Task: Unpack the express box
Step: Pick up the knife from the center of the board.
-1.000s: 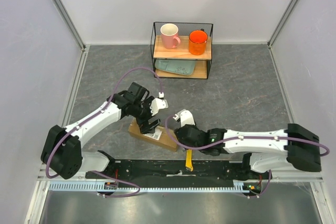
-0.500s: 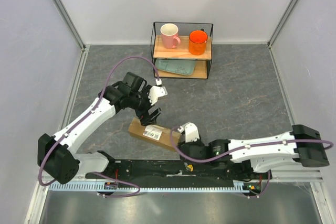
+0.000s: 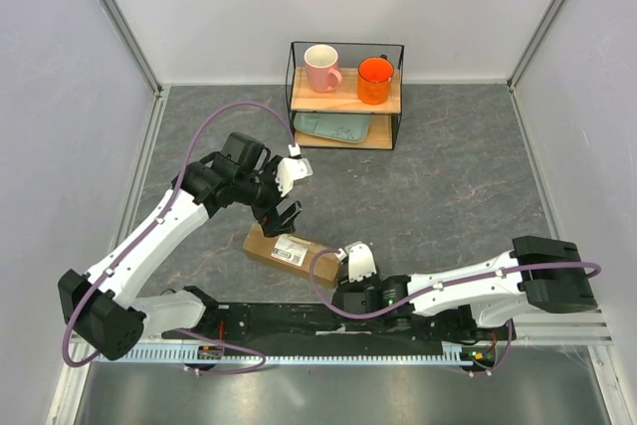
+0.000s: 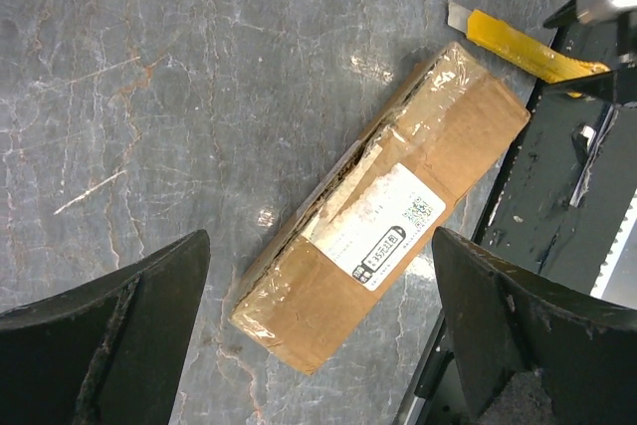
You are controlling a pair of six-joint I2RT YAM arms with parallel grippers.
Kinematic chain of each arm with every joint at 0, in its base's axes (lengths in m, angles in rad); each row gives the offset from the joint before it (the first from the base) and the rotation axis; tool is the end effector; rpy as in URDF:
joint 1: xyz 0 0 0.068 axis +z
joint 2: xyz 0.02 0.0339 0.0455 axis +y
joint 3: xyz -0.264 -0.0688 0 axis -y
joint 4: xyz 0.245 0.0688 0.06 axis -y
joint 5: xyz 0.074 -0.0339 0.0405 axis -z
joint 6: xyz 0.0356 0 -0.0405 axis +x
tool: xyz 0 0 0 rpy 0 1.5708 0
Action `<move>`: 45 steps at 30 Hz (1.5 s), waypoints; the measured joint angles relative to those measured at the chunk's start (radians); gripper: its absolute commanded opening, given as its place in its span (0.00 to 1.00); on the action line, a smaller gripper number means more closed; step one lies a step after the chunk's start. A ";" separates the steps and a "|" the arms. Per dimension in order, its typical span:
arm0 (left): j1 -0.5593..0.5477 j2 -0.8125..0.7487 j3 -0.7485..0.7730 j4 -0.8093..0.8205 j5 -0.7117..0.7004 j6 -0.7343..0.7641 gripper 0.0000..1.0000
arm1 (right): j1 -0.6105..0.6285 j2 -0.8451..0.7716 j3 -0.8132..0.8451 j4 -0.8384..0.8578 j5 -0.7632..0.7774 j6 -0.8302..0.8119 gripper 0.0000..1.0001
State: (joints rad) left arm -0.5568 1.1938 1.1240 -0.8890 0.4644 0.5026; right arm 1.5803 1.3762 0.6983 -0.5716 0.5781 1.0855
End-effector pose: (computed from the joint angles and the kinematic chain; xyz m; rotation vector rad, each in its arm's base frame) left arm 0.1887 -0.1362 0.3151 1.4125 2.0459 -0.6072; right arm 0.0173 0.2304 0.1671 -0.4953 2.4531 0.2185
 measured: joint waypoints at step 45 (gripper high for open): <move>-0.164 -0.409 0.061 -0.074 0.258 0.810 0.99 | -0.107 -0.291 0.489 -0.196 -0.264 -0.349 0.00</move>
State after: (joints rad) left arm -0.7212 0.7853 1.1854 -0.9634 0.7227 1.3128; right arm 1.4734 1.0847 1.1870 -0.7677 0.3141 0.7364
